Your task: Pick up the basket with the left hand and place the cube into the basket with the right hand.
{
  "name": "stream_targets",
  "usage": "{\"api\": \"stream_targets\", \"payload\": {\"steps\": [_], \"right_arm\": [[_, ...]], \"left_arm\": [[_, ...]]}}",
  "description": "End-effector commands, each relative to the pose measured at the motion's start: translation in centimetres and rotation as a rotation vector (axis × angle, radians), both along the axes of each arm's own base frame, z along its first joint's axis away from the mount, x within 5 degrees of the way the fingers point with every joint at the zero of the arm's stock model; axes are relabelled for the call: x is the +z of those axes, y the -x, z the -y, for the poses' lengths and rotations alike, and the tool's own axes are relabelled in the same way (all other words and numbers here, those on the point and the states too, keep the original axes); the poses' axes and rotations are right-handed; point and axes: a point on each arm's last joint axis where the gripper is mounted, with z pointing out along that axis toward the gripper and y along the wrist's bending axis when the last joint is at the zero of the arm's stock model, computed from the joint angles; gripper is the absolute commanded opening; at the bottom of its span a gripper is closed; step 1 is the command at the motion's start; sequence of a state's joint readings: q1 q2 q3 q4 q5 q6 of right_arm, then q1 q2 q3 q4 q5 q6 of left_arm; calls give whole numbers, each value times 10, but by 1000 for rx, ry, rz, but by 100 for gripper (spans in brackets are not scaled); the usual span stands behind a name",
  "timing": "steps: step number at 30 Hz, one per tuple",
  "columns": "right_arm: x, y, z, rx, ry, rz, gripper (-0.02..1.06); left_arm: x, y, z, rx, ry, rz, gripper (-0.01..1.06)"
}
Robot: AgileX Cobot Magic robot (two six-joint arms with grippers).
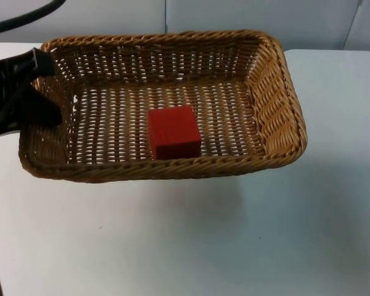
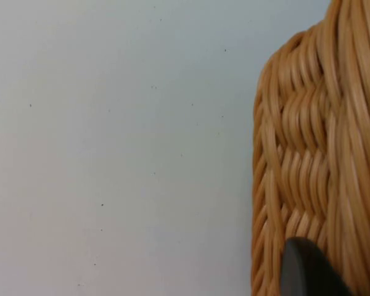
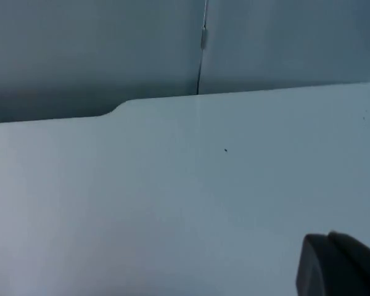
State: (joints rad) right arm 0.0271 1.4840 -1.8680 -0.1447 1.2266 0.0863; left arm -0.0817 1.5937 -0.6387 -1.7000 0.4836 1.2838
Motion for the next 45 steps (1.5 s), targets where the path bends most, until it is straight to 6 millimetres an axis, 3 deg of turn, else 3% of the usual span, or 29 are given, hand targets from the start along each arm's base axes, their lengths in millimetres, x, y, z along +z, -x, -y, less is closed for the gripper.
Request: {"api": "stream_targets", "payload": {"steps": [1,7,13,16,20,24,25,27,28,30,32,36,37,39,40,41,42,43,45], "right_arm": [[-3,8,2,6,4,1,0],[-12,19,-4,66,-32,23,0],[-8,31,-5,83,-30,36,0],[-3,38,-5,84,-31,55,0],[2,45,-5,87,-26,75,0],[6,51,-5,91,-21,85,0],[7,53,-5,95,-20,88,0],[8,55,-5,100,-18,89,0],[8,55,-5,100,-18,89,0],[9,58,-5,99,-18,92,0],[10,60,-5,98,-14,96,0],[12,62,-5,102,-6,100,0],[12,62,-4,101,-4,102,0],[13,64,-3,91,15,102,0],[13,64,-3,91,15,102,0],[14,66,-1,82,32,101,0],[15,70,3,62,68,100,0],[17,73,5,47,95,105,0],[25,84,11,1,146,140,0]], "left_arm": [[7,1,4,6,73,11,0],[1,-19,10,-63,85,3,0],[-32,-42,20,-174,125,-134,0],[-57,-42,19,-205,68,-237,0],[-72,-40,16,-223,14,-271,1],[-75,-42,14,-213,-8,-268,16],[-74,-43,14,-213,-8,-266,26],[-74,-44,14,-211,-7,-264,56],[-74,-44,14,-211,-7,-264,56],[-73,-44,15,-212,4,-265,82],[-72,-44,16,-218,22,-264,85],[-60,-51,22,-271,66,-230,82],[-52,-56,24,-293,82,-204,76],[-33,-66,26,-330,72,-134,56],[-33,-66,26,-330,72,-134,56],[-21,-70,25,-343,54,-96,42],[1,-75,24,-364,3,-26,14],[19,-77,22,-375,-44,39,0],[53,-77,16,-342,-137,146,0]]}}
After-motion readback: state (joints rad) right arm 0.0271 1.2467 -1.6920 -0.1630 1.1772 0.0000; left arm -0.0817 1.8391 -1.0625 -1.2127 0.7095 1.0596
